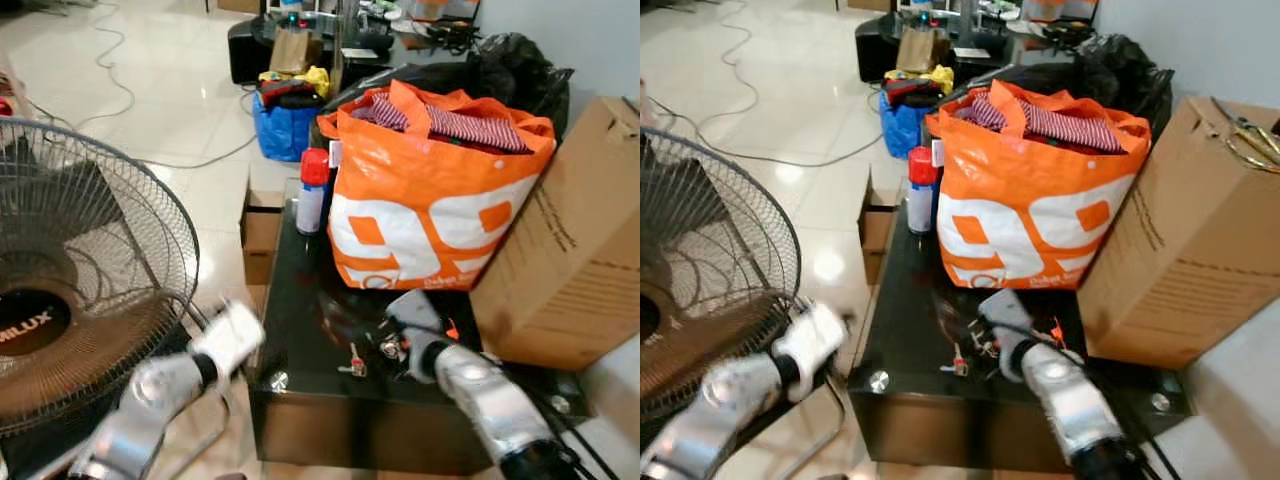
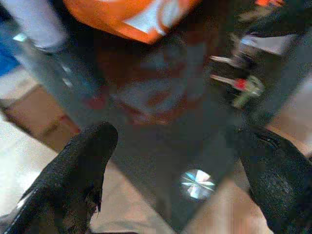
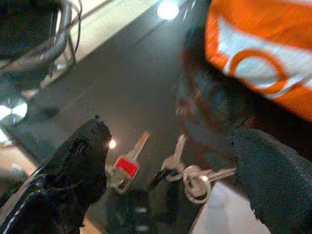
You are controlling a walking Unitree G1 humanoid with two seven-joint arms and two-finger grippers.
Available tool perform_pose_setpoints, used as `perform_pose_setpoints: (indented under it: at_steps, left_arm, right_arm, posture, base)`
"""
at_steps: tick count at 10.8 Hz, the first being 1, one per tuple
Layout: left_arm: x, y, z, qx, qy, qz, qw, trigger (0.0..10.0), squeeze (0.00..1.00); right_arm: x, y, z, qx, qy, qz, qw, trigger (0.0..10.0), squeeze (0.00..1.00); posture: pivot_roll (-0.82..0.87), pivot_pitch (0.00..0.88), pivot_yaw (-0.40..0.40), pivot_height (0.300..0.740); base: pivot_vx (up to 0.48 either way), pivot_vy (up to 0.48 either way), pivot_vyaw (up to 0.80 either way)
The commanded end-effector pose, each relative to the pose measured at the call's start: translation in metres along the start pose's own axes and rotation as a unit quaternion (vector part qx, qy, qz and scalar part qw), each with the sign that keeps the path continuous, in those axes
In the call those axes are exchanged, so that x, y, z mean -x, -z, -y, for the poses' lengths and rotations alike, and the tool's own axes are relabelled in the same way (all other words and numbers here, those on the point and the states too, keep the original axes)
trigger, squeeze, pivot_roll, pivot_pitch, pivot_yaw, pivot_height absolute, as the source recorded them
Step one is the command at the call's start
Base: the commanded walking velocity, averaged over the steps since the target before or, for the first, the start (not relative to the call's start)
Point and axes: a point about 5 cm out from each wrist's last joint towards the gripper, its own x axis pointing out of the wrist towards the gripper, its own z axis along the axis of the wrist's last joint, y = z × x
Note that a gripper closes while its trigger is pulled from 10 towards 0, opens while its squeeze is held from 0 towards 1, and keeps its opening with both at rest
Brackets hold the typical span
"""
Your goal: Hang keys on a hook
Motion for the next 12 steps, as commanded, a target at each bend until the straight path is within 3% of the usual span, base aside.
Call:
perform_pose_setpoints:
  at_steps: [1, 3, 4, 5, 6, 7, 9, 10, 12]
  left_arm:
    - [-0.001, -0.001, 0.000, 0.001, 0.008, 0.000, 1.000, 10.0, 0.00]
    - [-0.001, -0.006, -0.004, 0.008, 0.012, 0.013, 1.000, 10.0, 0.00]
    - [0.000, -0.008, -0.006, 0.011, 0.015, 0.018, 1.000, 10.0, 0.00]
    - [0.001, -0.011, -0.007, 0.013, 0.019, 0.024, 0.999, 10.0, 0.00]
    - [0.002, -0.015, -0.004, 0.016, 0.042, 0.036, 0.998, 10.0, 0.00]
    - [0.002, -0.015, -0.003, 0.017, 0.047, 0.036, 0.998, 10.0, 0.00]
    - [0.003, -0.015, -0.003, 0.012, 0.057, 0.035, 0.998, 10.0, 0.00]
    - [0.004, -0.017, -0.003, 0.011, 0.065, 0.037, 0.997, 10.0, 0.00]
    - [0.006, -0.017, -0.004, 0.008, 0.071, 0.036, 0.997, 10.0, 0.00]
  right_arm:
    - [-0.005, 0.001, 0.002, 0.009, -0.007, -0.012, 1.000, 10.0, 0.00]
    - [-0.016, 0.011, 0.001, -0.001, -0.008, -0.047, 0.999, 10.0, 0.00]
    - [-0.018, 0.015, 0.003, -0.014, 0.002, -0.058, 0.998, 8.0, 0.00]
    - [-0.020, 0.016, 0.007, -0.035, 0.015, -0.063, 0.997, 5.2, 0.00]
    - [-0.022, 0.015, 0.014, -0.094, 0.039, -0.050, 0.994, 5.2, 0.00]
    - [-0.022, 0.016, 0.015, -0.104, 0.042, -0.049, 0.992, 4.5, 0.00]
    - [-0.023, 0.019, 0.018, -0.182, 0.056, -0.051, 0.980, 3.7, 0.00]
    - [-0.024, 0.024, 0.018, -0.225, 0.066, -0.059, 0.970, 1.3, 0.00]
    - [-0.025, 0.030, 0.019, -0.259, 0.089, -0.066, 0.960, 2.2, 0.00]
  posture:
    - [-0.05, 0.000, -0.096, 0.740]
    - [-0.04, 0.000, -0.105, 0.740]
    - [-0.03, 0.000, -0.105, 0.740]
    - [-0.03, 0.000, -0.102, 0.740]
    - [-0.04, 0.000, -0.097, 0.740]
    - [-0.04, 0.000, -0.094, 0.740]
    - [-0.04, 0.000, -0.086, 0.740]
    - [-0.04, 0.000, -0.084, 0.740]
    - [-0.03, 0.000, -0.082, 0.740]
  base:
    - [0.000, 0.000, 0.00]
    - [0.000, 0.000, 0.00]
    - [0.000, 0.000, 0.00]
    - [0.000, 0.000, 0.00]
    - [0.000, 0.000, 0.00]
    - [0.000, 0.000, 0.00]
    - [0.000, 0.000, 0.00]
    - [0.000, 0.000, 0.00]
    - [0.000, 0.000, 0.00]
